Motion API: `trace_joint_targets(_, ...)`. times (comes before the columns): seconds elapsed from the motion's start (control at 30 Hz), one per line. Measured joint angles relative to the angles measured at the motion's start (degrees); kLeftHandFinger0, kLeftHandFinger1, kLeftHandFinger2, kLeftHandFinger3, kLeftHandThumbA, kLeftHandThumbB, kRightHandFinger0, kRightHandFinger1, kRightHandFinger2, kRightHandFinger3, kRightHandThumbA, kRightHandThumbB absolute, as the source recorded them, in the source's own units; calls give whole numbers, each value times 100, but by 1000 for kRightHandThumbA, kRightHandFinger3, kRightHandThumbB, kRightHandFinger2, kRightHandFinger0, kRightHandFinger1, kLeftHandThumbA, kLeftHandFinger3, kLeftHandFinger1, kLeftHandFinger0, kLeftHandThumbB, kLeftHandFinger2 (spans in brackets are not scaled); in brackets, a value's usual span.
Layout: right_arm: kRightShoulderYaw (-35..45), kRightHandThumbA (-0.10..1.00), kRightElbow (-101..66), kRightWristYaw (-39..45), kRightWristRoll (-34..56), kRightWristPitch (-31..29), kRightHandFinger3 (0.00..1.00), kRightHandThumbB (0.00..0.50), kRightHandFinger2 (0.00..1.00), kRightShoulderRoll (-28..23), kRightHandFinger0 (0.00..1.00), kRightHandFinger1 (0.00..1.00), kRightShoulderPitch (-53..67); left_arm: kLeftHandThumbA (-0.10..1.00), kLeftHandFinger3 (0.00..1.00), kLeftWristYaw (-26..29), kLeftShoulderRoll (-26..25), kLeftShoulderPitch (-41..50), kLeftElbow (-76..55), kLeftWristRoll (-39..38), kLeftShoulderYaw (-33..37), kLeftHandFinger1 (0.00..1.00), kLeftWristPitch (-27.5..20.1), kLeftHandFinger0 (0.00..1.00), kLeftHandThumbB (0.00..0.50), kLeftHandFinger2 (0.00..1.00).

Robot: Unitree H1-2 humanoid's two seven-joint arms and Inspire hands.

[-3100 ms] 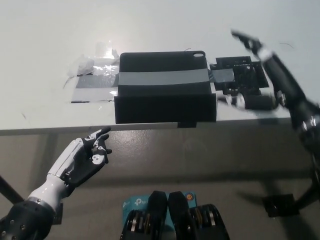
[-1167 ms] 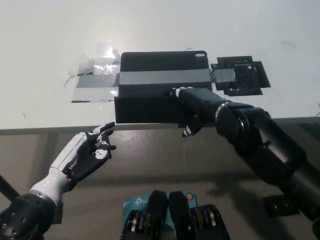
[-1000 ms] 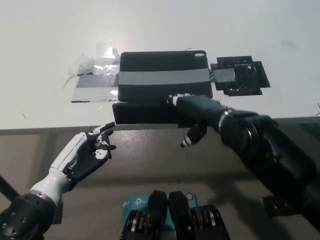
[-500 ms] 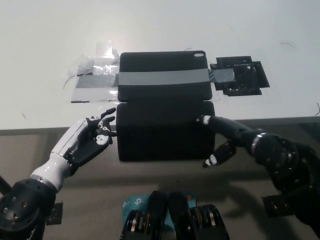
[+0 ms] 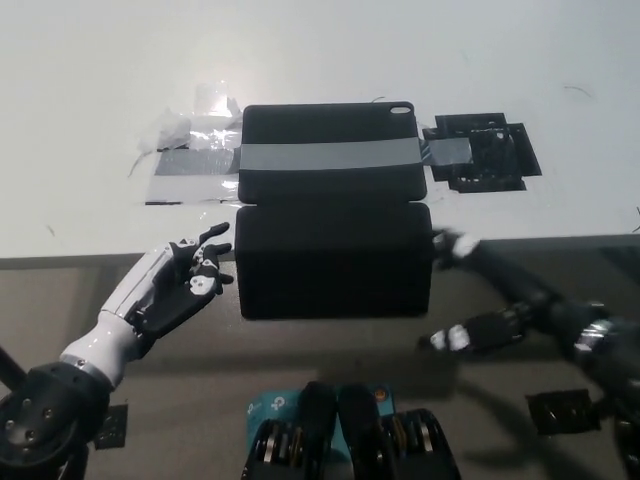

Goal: The robot uses its right hand to pull the cover of a folded tablet cover kept in the middle of the desk

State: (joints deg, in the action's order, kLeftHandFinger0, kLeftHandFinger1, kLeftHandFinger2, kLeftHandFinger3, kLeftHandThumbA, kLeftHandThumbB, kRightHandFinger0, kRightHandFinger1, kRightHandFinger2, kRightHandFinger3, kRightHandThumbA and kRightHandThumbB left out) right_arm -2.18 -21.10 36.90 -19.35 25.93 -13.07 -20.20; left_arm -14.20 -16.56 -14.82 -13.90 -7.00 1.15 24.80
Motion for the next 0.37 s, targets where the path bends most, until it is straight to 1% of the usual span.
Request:
trace_joint_targets(0.07,414,975,48,-216,167,-205,1000,241,1000,30,1000,1000,141,1000,1000,-20,1,29,0,-1,-1,924,-1,770,295,1000)
trace_joint_targets(0.1,548,886,118,-314,215,-285,1000,195,1000,29,1000,1000,205,1000,1000,-23,1,45,0,-1,-5,927,-1,777,288,1000)
trace_joint_targets(0.23,920,873,615,-650,376,-661,1000,160,1000,50,961,974,523,1000,1000,-24,5,90,0,-1,-5,927,-1,788,318,1000)
trace_joint_targets(0.27,969,870,776,-726,401,-750,1000,162,1000,50,955,969,575,1000,1000,-24,5,105,0,0,-6,927,-1,788,319,1000)
trace_joint_targets(0.3,1002,876,902,-784,419,-832,1000,159,1000,50,963,1000,599,1000,1000,-23,6,117,-1,0,-6,928,-1,790,322,1000)
trace_joint_targets(0.33,1026,874,998,-851,435,-898,1000,155,1000,50,935,964,619,1000,1000,-23,6,129,-4,0,-7,933,-1,792,312,1000)
trace_joint_targets(0.37,1055,875,1096,-953,477,-1003,1000,160,1000,55,933,966,638,1000,1000,-24,6,140,-5,0,-7,934,-1,792,303,1000)
